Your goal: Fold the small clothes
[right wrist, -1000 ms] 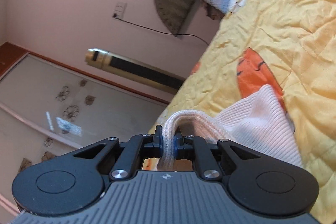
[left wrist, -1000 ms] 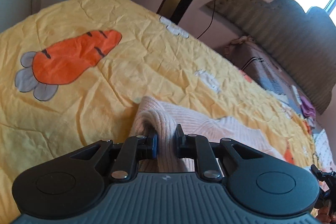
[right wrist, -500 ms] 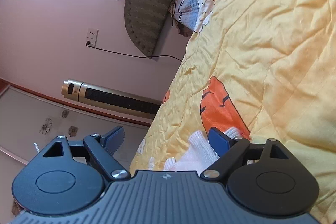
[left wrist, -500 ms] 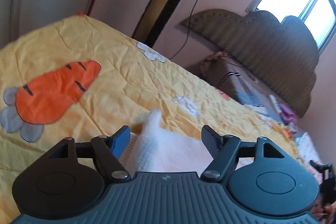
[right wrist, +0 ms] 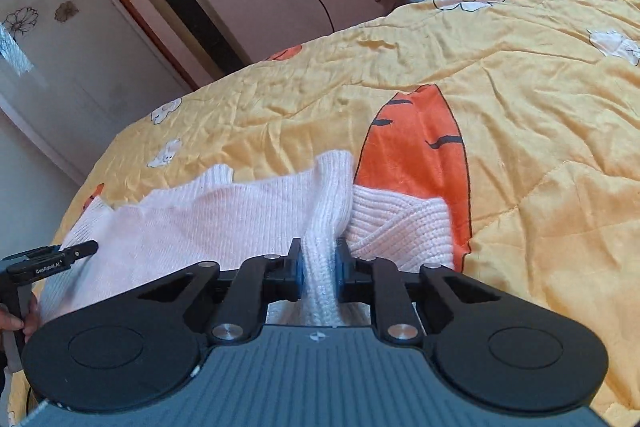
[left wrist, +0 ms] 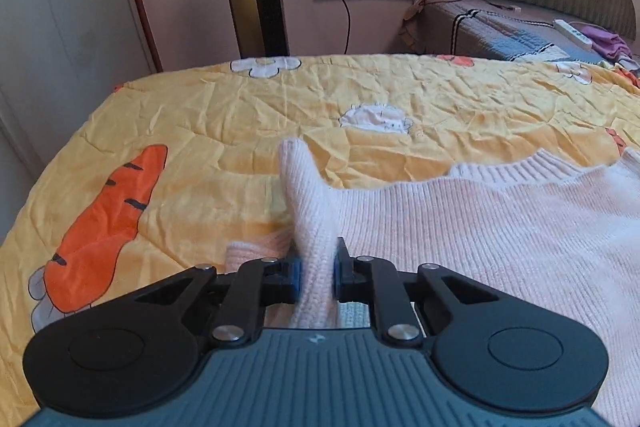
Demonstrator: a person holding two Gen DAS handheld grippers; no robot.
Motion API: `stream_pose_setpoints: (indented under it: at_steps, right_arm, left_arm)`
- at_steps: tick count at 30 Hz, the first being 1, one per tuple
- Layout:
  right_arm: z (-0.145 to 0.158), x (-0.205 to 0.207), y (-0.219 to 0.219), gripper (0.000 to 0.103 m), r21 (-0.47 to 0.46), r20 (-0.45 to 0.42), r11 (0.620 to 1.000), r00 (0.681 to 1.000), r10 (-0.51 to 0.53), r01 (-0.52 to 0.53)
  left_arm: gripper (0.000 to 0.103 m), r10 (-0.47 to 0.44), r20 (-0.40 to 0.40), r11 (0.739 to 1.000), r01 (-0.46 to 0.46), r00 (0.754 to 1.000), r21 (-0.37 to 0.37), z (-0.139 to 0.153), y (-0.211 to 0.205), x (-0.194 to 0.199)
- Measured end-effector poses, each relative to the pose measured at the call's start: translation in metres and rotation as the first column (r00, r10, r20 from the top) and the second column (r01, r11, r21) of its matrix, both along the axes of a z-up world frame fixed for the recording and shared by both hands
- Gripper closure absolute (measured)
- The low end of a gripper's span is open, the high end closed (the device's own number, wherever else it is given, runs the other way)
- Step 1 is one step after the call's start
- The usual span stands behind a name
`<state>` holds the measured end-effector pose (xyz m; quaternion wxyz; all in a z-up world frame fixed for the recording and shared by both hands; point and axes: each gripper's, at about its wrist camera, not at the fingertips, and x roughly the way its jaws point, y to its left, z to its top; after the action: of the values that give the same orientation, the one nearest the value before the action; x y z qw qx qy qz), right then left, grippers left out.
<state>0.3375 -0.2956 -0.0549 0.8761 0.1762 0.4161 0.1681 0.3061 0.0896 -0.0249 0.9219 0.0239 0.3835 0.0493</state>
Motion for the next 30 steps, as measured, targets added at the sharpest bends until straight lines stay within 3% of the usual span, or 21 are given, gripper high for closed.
stream_pose_setpoints:
  at_steps: [3,5,7,9,11,12,13,15,16,17,18,19,21,23,25,26,27,28,30]
  right_arm:
    - [0.016,-0.011,-0.008,0.087,0.082,0.076,0.996,0.996,-0.035,0.029]
    - [0.019,-0.017,-0.022,0.088,0.138,0.108,0.988,0.991,-0.085,0.070]
    - [-0.004,-0.009,-0.029,0.088,0.089,0.026,0.987,0.990,-0.135,0.132]
    - [-0.019,-0.013,-0.033,0.090,0.121,0.017,0.981,0.988,-0.154,0.151]
    - [-0.017,-0.018,-0.032,0.087,0.136,0.022,0.975,0.983,-0.183,0.178]
    - [-0.015,-0.021,-0.032,0.075,0.128,0.020,0.973,0.980,-0.198,0.194]
    - [-0.012,-0.024,-0.031,0.071,0.126,0.023,0.972,0.979,-0.203,0.199]
    - [-0.002,-0.037,-0.034,0.060,0.124,0.025,0.969,0.976,-0.218,0.214]
    - [0.003,-0.046,-0.038,0.046,0.142,0.028,0.965,0.973,-0.228,0.222]
    - [0.008,-0.058,-0.042,0.037,0.167,0.036,0.960,0.971,-0.236,0.227]
    - [0.013,-0.074,-0.049,0.023,0.197,0.053,0.952,0.967,-0.250,0.235]
    - [0.016,-0.091,-0.056,0.019,0.222,0.064,0.945,0.963,-0.260,0.240]
    - [0.016,-0.126,-0.067,0.020,0.282,0.048,0.928,0.963,-0.267,0.243]
    - [0.009,-0.160,-0.072,0.020,0.341,0.015,0.906,0.963,-0.270,0.249]
    - [0.002,-0.192,-0.074,0.022,0.384,-0.024,0.884,0.960,-0.280,0.267]
    - [-0.002,-0.205,-0.072,0.022,0.403,-0.040,0.872,0.958,-0.285,0.276]
    - [-0.006,-0.215,-0.070,0.022,0.433,-0.058,0.856,0.956,-0.287,0.283]
    - [-0.011,-0.220,-0.067,0.022,0.459,-0.077,0.843,0.958,-0.278,0.281]
    - [-0.018,-0.219,-0.059,0.022,0.466,-0.108,0.833,0.954,-0.280,0.297]
  left_arm:
    - [0.089,0.005,0.079,0.999,-0.002,0.997,-0.044,0.011,0.001,-0.008]
    - [0.089,0.034,0.041,0.999,-0.032,0.999,-0.043,-0.001,0.003,0.000]
    - [0.088,0.052,-0.017,0.998,-0.052,0.999,-0.025,-0.021,0.005,0.008]
    - [0.086,0.049,0.016,0.999,-0.049,0.999,0.009,-0.023,0.001,0.004]
    - [0.083,0.039,0.025,0.999,-0.040,0.999,0.034,-0.017,-0.003,-0.001]
    - [0.081,0.041,0.030,0.998,-0.043,0.999,0.049,-0.011,-0.004,-0.008]
    - [0.079,0.046,0.043,0.997,-0.048,0.998,0.054,-0.004,-0.003,-0.018]
    - [0.070,0.069,0.100,0.997,-0.072,0.993,0.030,0.011,0.004,-0.050]
    - [0.052,0.092,0.132,0.996,-0.093,0.987,0.000,0.018,0.010,-0.071]
    - [0.027,0.128,0.165,0.991,-0.123,0.978,-0.044,0.021,0.017,-0.092]
    - [0.019,0.187,0.205,0.980,-0.167,0.961,-0.112,0.023,0.027,-0.120]
    - [0.014,0.251,0.225,0.959,-0.210,0.942,-0.192,0.021,0.037,-0.145]
    - [0.014,0.350,0.167,0.884,-0.265,0.922,-0.385,0.008,0.055,-0.185]
    - [0.014,0.451,0.050,0.748,-0.347,0.891,-0.566,-0.012,0.070,-0.213]
    - [0.016,0.505,-0.055,0.612,-0.402,0.862,-0.681,-0.033,0.075,-0.229]
    - [0.015,0.524,-0.018,0.606,-0.388,0.852,-0.695,-0.034,0.072,-0.235]
    - [0.015,0.529,-0.009,0.609,-0.387,0.848,-0.693,-0.033,0.069,-0.233]
    - [0.015,0.520,-0.025,0.596,-0.384,0.854,-0.706,-0.033,0.067,-0.227]
    - [0.014,0.460,-0.059,0.535,-0.330,0.886,-0.778,-0.037,0.065,-0.210]
